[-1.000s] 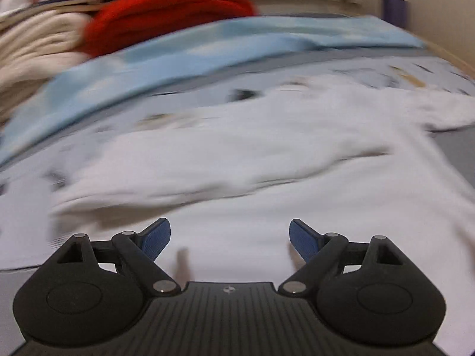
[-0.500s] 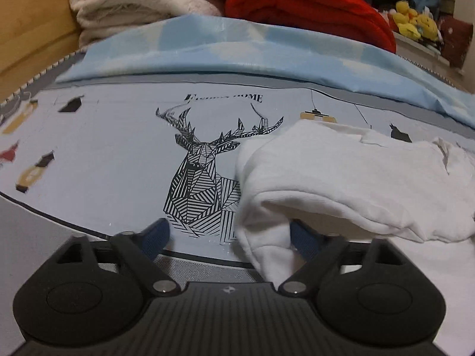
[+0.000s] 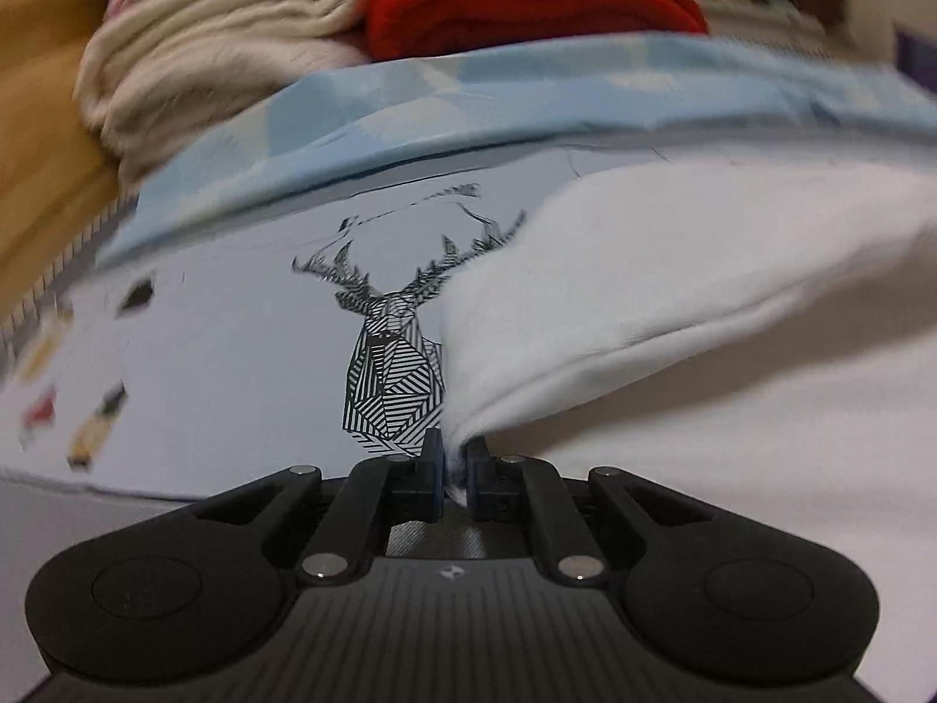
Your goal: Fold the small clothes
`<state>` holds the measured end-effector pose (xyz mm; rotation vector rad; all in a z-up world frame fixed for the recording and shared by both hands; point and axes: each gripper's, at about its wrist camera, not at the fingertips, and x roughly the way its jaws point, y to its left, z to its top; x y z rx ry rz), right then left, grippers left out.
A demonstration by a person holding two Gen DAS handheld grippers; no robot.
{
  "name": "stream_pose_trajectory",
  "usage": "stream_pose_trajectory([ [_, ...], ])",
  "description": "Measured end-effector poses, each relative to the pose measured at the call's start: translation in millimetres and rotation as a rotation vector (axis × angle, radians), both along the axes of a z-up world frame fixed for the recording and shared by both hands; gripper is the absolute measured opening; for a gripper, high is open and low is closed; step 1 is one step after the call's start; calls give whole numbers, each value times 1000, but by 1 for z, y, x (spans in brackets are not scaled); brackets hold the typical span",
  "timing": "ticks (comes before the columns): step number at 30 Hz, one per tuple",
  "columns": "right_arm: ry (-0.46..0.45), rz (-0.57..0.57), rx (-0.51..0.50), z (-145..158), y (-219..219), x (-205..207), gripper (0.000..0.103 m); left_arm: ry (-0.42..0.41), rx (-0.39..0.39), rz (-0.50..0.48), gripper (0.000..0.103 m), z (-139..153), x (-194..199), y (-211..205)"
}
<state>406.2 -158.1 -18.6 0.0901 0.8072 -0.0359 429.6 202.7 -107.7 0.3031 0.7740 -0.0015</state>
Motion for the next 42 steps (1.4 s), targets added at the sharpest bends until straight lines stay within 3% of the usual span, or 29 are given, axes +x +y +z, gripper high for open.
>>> stream_pose_trajectory([
  [2,145,-49,-35,-51,-17,8,0,17,24,-20,8,-5,-1,-3],
  [3,166,-63,-24,-65,-23,8,0,20,26,-28,8,-6,-2,-3],
  [4,110,-63,10,-65,-25,2,0,16,16,-37,8,-5,-3,-2],
  [6,102,-73,171,-57,-33,0,4,0,-29,-43,13,-2,-6,3],
  [7,104,-78,268,-56,-39,-2,10,-1,-48,-43,17,-1,-6,6],
  [8,102,-75,331,-55,-42,-2,26,-3,-56,-39,23,0,-6,7],
  [9,87,-73,349,-51,-42,-2,36,-7,-64,-31,27,0,-5,8],
  [10,70,-72,341,-49,-40,-1,53,-8,-79,-26,36,0,-4,9],
  [11,59,-72,320,-49,-38,2,60,-6,-97,-25,47,0,-4,9],
  [13,92,-62,306,-57,-32,9,60,-1,-147,-30,64,2,-4,8],
  [14,139,-49,299,-63,-27,12,56,5,-171,-39,75,3,-4,5],
  [15,144,-37,256,-64,-20,15,49,9,-179,-48,77,2,-5,1],
  [16,131,13,157,-61,-4,16,14,7,-164,-58,75,1,-5,-5],
  [17,134,64,75,-58,11,19,4,0,-119,-65,64,-1,-6,-12],
  [18,126,91,44,-52,21,19,4,-7,-61,-69,52,-3,-6,-18],
  [19,107,117,36,-43,26,20,3,-5,-15,-71,31,-6,-6,-22],
  [21,25,146,-24,-18,32,20,3,-8,-19,-59,22,-5,-6,-20],
  [22,-10,141,-39,-7,28,22,3,-15,-11,-43,9,-3,-6,-18],
  [25,-7,89,-69,5,-1,27,3,-8,-1,-30,7,-2,-6,-10],
  [29,195,82,-117,-54,-19,34,5,-2,26,-111,8,-7,-11,-16],
  [31,124,105,-198,-65,-5,24,11,-6,18,-144,16,-5,-13,-15],
  [33,111,88,-200,-58,1,18,35,-2,-63,-165,42,4,-15,-1],
  [34,92,49,-158,-50,-2,14,55,-2,-128,-173,65,12,-17,10],
  [35,65,32,-123,-45,-5,11,58,-11,-196,-184,82,20,-20,22],
  [37,-4,48,-72,-28,0,-4,58,-57,-299,-179,89,36,-25,48],
  [39,-46,103,4,-16,13,-7,57,-77,-400,-127,89,46,-17,74],
  [42,-72,279,138,-6,58,-18,54,19,-607,-9,88,41,29,109],
])
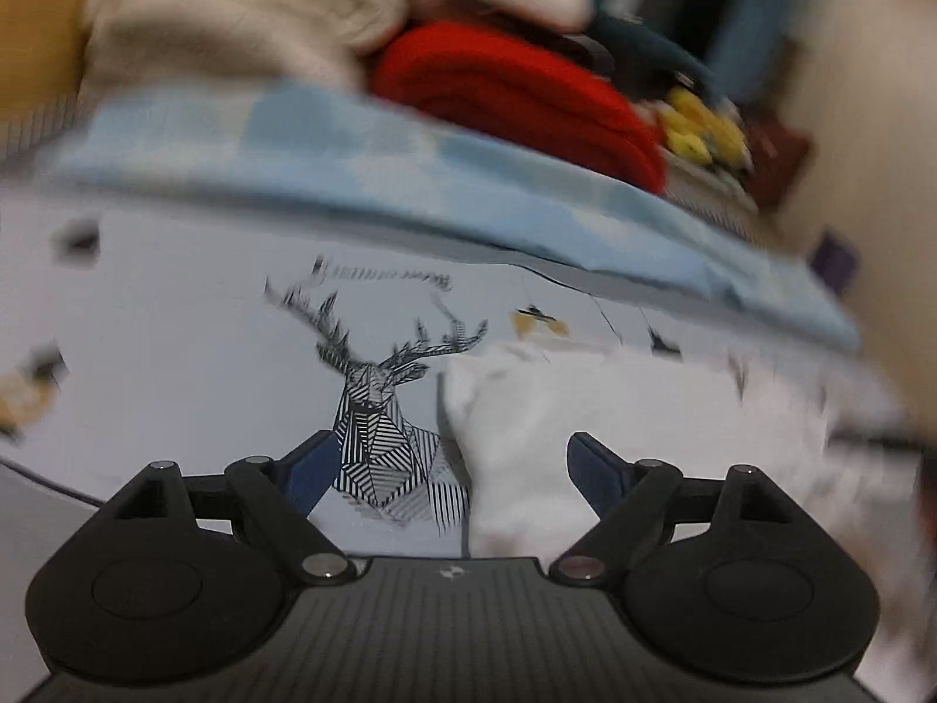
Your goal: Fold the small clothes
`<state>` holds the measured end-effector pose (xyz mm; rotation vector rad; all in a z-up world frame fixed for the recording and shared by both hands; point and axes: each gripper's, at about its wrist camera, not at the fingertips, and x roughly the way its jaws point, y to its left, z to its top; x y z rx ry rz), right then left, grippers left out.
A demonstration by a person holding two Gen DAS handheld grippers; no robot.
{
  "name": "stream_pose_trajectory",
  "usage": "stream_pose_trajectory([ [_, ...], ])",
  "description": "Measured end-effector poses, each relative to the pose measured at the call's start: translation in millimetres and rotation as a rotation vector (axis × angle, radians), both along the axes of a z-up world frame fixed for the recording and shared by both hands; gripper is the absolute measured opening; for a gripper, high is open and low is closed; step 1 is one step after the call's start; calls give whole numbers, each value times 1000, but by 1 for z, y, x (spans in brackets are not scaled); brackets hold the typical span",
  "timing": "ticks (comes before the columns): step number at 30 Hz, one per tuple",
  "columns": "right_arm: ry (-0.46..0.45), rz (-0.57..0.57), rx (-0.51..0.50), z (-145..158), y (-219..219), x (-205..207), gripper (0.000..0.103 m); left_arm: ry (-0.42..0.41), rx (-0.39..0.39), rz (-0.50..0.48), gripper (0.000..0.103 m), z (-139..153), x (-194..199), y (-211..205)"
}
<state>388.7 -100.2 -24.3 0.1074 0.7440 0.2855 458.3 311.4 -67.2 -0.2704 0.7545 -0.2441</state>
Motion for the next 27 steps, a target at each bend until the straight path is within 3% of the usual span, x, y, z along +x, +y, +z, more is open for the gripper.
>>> stream_pose_trajectory([
  [2,-40,163,33,1,47,-6,53,79,-75,21,80,-11,34,8],
  [5,-86,383,22,-7,116,-10,50,134,-116,-18,76,-21,72,-2],
  [10,-86,553,-17,-28,188,1,50,186,-27,-170,76,-29,100,-39],
  [12,-90,566,-38,-36,203,10,50,231,13,-212,54,-39,109,-50],
  [13,-90,562,-52,-41,210,16,50,247,47,-226,31,-43,114,-55],
  [14,-87,552,-56,-43,216,15,27,249,72,-220,16,-45,113,-57],
  [15,-69,549,-61,-49,219,20,5,240,77,-215,13,-45,117,-59],
  [16,-36,552,-72,-54,222,23,4,233,68,-193,10,-44,121,-58],
  [19,-58,585,-41,-55,215,11,4,205,-15,-138,10,-39,127,-46],
  [24,-59,604,-31,-61,205,1,3,248,-149,-38,11,-55,140,-26],
  [26,-46,620,-18,-62,206,2,0,220,-201,37,17,-54,136,-15],
  [27,-15,642,-4,-65,209,3,0,184,-202,119,16,-53,133,-7],
])
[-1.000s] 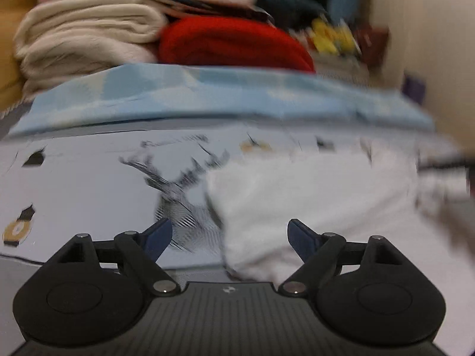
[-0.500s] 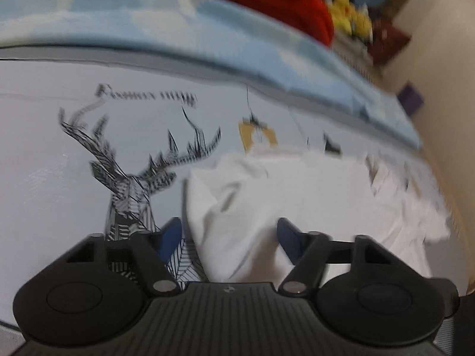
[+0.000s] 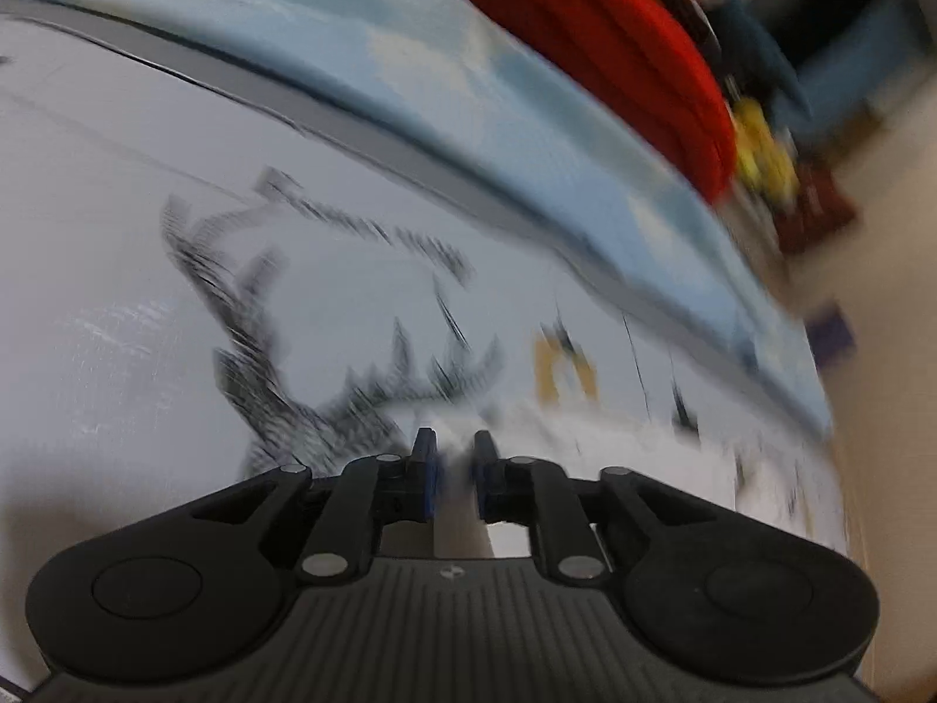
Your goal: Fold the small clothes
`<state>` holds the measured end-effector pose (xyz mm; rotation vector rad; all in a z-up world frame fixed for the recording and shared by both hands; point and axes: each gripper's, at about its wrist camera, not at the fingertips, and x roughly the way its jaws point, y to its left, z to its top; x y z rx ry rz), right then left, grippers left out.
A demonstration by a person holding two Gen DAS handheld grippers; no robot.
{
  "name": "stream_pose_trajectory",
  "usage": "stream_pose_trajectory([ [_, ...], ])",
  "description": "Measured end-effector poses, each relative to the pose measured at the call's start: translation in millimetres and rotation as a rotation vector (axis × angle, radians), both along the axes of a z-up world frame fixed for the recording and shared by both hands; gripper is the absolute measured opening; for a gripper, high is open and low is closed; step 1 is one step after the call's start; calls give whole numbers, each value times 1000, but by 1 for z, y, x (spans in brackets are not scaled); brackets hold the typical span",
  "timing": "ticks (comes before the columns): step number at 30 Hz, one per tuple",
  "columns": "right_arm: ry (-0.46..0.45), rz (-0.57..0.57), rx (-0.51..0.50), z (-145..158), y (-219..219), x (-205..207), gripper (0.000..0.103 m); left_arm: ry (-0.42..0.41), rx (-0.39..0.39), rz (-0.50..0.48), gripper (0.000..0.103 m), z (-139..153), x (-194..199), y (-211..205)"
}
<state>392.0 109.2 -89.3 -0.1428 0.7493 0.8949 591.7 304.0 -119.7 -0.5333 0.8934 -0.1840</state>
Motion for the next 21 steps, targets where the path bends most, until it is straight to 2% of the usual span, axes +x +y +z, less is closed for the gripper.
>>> stream_pose_trajectory([
  [1,-17,5,-2,0,2,-3,0,-13,12,77,18,2,-2,9],
  [2,-44,15,-16,1,3,-6,0,-12,-1,105,18,3,0,17],
  [4,-14,-10,-3,3,1,-4,0,15,-33,83,20,2,0,26],
  [6,45,-52,34,9,-6,-1,1,28,-8,38,36,4,-10,24],
  [7,61,-69,44,13,-10,0,4,27,8,20,54,6,-18,22],
  [8,82,-95,63,19,-16,-1,11,28,30,-3,74,7,-30,18],
  [9,102,-115,84,26,-24,-5,16,30,59,-23,82,10,-43,13],
  [10,122,-133,102,32,-34,-8,25,27,88,-45,91,11,-60,6],
  [11,140,-157,104,40,-45,-15,34,29,108,-69,92,13,-75,1],
  [12,154,-178,93,46,-57,-25,37,41,123,-96,92,12,-92,-6],
  [16,164,-242,-1,66,-107,-85,43,93,161,-202,92,12,-163,-30],
  [21,189,-456,-114,85,-179,-178,50,154,283,-361,92,22,-246,-70],
])
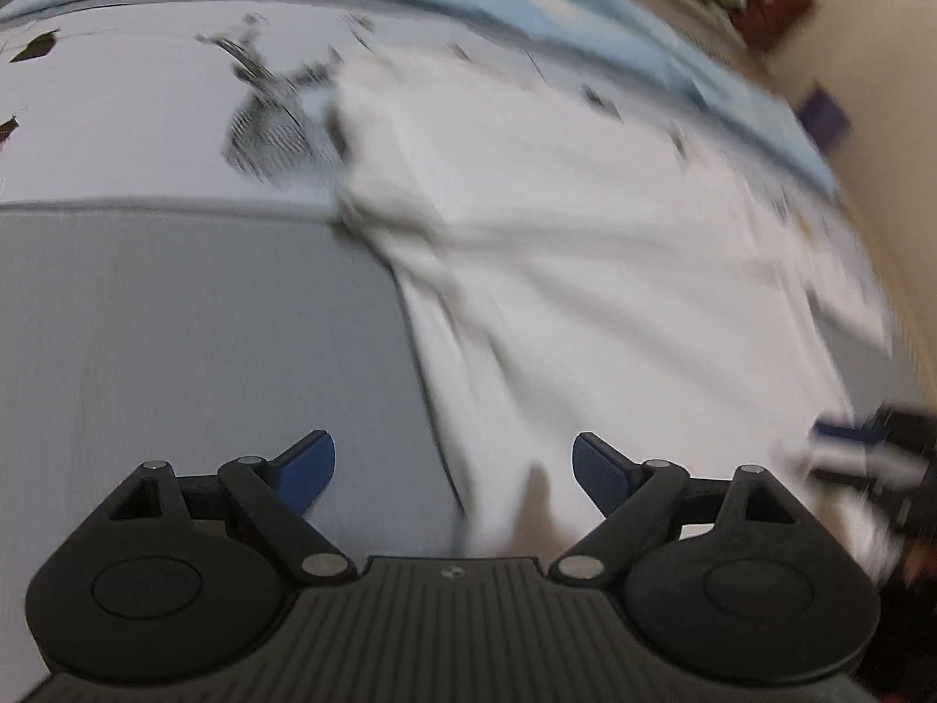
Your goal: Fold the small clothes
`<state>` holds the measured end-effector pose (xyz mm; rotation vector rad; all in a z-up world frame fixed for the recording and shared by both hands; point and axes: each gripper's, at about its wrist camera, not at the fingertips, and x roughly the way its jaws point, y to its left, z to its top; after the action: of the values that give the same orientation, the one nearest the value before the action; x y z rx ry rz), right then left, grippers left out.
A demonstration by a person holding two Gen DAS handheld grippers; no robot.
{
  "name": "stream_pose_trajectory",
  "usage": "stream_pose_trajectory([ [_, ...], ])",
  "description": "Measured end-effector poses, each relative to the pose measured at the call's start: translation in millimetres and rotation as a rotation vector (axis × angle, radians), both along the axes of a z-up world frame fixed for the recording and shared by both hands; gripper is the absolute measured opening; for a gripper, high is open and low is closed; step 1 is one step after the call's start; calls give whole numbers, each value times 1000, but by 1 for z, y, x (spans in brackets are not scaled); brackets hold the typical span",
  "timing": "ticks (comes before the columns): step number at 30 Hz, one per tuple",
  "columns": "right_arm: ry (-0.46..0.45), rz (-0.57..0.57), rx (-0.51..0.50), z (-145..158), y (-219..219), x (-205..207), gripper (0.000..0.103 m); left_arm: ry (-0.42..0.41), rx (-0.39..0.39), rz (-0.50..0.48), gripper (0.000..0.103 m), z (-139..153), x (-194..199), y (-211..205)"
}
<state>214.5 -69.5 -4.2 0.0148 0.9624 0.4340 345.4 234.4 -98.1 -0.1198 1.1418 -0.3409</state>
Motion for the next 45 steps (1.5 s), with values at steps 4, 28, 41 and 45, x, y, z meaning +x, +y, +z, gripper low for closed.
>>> stream_pose_trajectory([
  [4,-17,-230,-58,10,-62,-72,58,50,184,-141,92,-5,-52,-32],
  [28,38,-665,88,6,-169,-178,54,-55,157,154,65,40,-149,24],
  [41,146,-536,-57,-6,-143,-150,38,-16,270,88,87,21,-145,-15],
  [45,-58,-711,70,37,-201,-130,50,-103,160,171,92,52,-139,-7],
])
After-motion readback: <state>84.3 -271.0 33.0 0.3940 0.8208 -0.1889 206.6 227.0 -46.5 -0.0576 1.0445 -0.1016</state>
